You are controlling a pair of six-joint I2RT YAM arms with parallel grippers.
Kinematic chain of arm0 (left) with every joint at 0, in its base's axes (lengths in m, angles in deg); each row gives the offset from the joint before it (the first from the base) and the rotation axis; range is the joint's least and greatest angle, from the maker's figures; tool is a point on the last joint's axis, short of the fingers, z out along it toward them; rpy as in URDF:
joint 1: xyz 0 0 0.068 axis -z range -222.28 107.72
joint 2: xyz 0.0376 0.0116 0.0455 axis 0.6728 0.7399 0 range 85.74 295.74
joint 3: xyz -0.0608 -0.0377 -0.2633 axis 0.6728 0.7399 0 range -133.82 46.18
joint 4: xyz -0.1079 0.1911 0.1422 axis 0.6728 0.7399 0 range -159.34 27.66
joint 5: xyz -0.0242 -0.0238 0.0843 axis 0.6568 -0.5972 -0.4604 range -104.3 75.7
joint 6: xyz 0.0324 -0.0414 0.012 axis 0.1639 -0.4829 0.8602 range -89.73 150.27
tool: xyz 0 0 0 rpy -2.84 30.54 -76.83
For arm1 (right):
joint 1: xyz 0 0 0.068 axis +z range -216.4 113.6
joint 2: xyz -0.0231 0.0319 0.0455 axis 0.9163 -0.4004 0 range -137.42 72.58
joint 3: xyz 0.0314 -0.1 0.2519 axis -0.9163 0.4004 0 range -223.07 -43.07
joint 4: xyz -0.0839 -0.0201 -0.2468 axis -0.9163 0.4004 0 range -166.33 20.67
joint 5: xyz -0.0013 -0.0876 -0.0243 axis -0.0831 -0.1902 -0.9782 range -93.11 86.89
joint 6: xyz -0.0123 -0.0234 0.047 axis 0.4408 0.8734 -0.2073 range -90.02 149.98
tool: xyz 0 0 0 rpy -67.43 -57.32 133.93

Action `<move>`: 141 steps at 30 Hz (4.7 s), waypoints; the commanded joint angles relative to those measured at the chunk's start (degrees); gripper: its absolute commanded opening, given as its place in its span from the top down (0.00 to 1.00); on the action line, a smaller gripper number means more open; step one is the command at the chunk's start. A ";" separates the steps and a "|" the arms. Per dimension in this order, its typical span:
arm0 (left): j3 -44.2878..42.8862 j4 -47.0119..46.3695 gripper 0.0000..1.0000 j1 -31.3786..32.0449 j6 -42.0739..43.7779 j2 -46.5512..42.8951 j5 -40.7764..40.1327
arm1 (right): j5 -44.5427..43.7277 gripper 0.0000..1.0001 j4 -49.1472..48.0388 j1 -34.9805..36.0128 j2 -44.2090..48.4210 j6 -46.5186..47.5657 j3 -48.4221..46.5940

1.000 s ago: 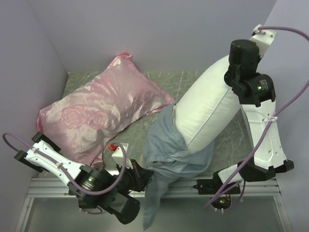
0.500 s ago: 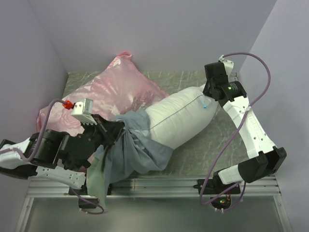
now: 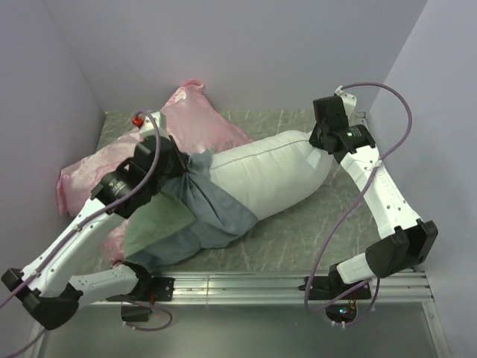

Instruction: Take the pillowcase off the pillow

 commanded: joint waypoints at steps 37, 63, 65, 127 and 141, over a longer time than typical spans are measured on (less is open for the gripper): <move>-12.58 5.78 0.18 20.78 -2.31 15.35 -20.99 | 11.59 0.18 -34.91 16.61 26.58 -13.01 46.14; 9.75 17.03 0.99 33.30 -27.05 12.47 -19.79 | 18.01 0.01 -82.70 19.24 26.76 -29.71 76.20; 10.36 18.71 0.99 34.27 -27.93 11.32 -18.29 | 16.09 0.00 -89.30 20.90 23.96 -30.07 77.43; -1.23 -1.69 0.16 51.23 -27.48 24.75 -17.05 | -18.64 1.00 -20.94 17.14 18.67 -3.79 7.04; 22.92 4.29 1.00 52.90 -48.83 11.85 -13.98 | -16.45 1.00 -15.68 10.46 13.05 -0.45 -10.78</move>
